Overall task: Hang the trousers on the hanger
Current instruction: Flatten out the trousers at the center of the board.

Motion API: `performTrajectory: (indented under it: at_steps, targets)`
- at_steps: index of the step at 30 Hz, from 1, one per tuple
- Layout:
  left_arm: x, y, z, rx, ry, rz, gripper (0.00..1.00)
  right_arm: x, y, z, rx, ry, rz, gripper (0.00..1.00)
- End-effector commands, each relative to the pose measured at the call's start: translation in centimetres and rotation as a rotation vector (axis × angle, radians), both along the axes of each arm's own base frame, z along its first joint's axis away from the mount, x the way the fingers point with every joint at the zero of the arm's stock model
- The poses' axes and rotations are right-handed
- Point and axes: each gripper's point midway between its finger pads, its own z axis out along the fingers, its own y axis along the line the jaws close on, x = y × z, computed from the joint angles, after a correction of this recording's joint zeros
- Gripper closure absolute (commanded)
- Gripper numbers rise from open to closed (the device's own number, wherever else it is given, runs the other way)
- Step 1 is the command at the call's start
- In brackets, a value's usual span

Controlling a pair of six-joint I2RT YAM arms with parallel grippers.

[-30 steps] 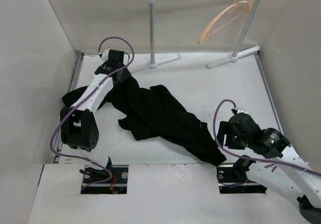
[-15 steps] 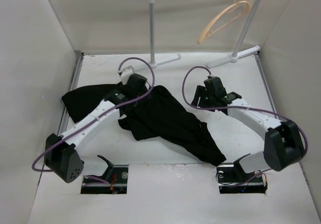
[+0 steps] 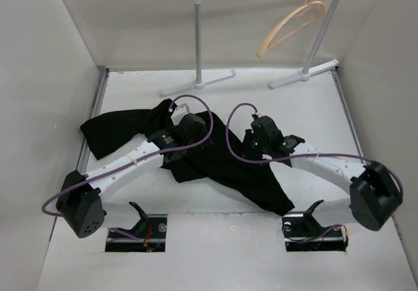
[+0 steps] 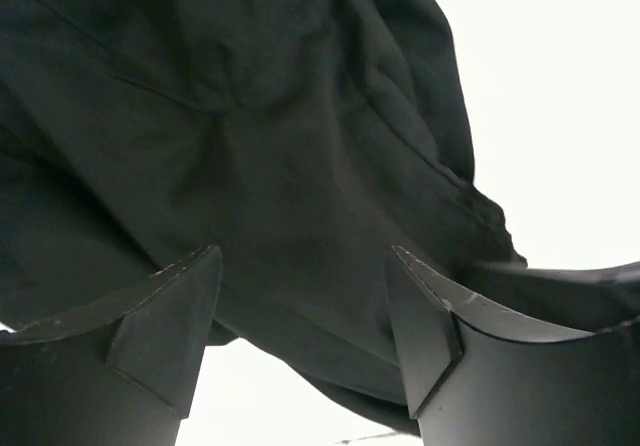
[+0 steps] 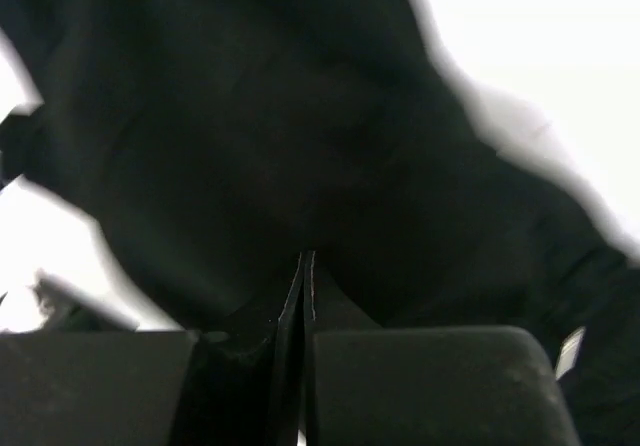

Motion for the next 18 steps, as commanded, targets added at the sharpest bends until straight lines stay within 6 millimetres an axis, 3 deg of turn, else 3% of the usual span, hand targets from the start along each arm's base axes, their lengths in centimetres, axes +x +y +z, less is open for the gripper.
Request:
performTrajectory:
  at_steps: [1, 5, 8, 10, 11, 12, 13, 16, 18]
  targets:
    - [-0.4, -2.2, 0.0, -0.062, 0.002, -0.027, 0.35, -2.3, 1.3, 2.2, 0.093, -0.014, 0.001, 0.95]
    - [0.1, -5.3, -0.2, -0.074, 0.014, -0.087, 0.33, -5.0, 1.7, 3.6, 0.169, -0.012, 0.005, 0.95]
    - [-0.2, -7.0, -2.3, -0.029, 0.077, -0.126, 0.37, -5.7, 0.5, 4.2, 0.159, -0.032, -0.007, 0.88]
    - [-0.3, -7.1, -4.2, 0.018, 0.114, -0.128, 0.48, -5.0, -1.6, 4.9, 0.128, -0.08, -0.073, 0.75]
    - [-0.2, -7.0, -4.8, 0.033, 0.124, -0.121, 0.63, -4.3, -2.9, 5.3, 0.116, -0.109, -0.109, 0.69]
    - [0.0, -6.7, -5.0, 0.044, 0.126, -0.108, 0.81, -3.8, -4.0, 5.6, 0.105, -0.129, -0.135, 0.62]
    - [0.1, -6.0, -4.8, 0.054, 0.113, -0.083, 0.9, -3.3, -5.1, 5.7, 0.093, -0.139, -0.159, 0.56]
    - [-0.8, -2.9, -3.1, 0.049, 0.027, 0.005, 0.96, -1.7, -8.0, 5.3, 0.058, -0.143, -0.25, 0.48]
    - [-2.6, -0.1, -3.3, 0.022, 0.014, 0.063, 0.96, -0.6, -9.2, 4.6, 0.032, -0.13, -0.293, 0.45]
